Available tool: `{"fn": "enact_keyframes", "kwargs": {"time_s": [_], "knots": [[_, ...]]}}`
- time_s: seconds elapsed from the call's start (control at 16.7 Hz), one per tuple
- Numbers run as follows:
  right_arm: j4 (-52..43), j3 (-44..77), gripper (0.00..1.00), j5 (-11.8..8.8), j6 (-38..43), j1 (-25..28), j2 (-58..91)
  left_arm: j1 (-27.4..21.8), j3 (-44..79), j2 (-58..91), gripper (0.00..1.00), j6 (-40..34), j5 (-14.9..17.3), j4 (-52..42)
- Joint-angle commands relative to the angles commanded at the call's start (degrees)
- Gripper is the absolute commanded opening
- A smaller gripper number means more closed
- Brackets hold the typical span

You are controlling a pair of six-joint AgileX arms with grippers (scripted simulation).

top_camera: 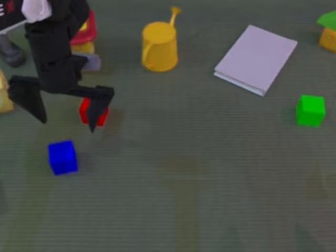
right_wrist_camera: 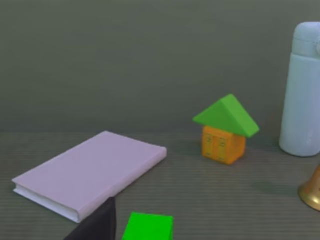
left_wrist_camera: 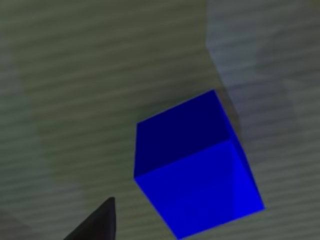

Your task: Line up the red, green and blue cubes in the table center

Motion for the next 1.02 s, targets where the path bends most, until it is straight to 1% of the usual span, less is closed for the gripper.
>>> {"fn": "enact_keyframes", "kwargs": {"time_s": [0.24,0.42,0.84,1.02], "knots": [[0.0,0.0,1.00,0.0,0.0,0.0,0.0,0.1,15.6,10.3,1.00,-1.2,-0.6,-0.7],[0.0,0.0,1.00,0.0,0.0,0.0,0.0,0.4,21.7,13.6,1.00,-1.9,-0.8,0.1],[0.0,0.0,1.00,0.0,0.0,0.0,0.0,0.3,22.3,13.8,1.00,-2.0,-0.8,0.4],[0.0,0.0,1.00,0.0,0.0,0.0,0.0,0.4,19.0,14.7,1.00,-2.0,-0.8,4.4]]}}
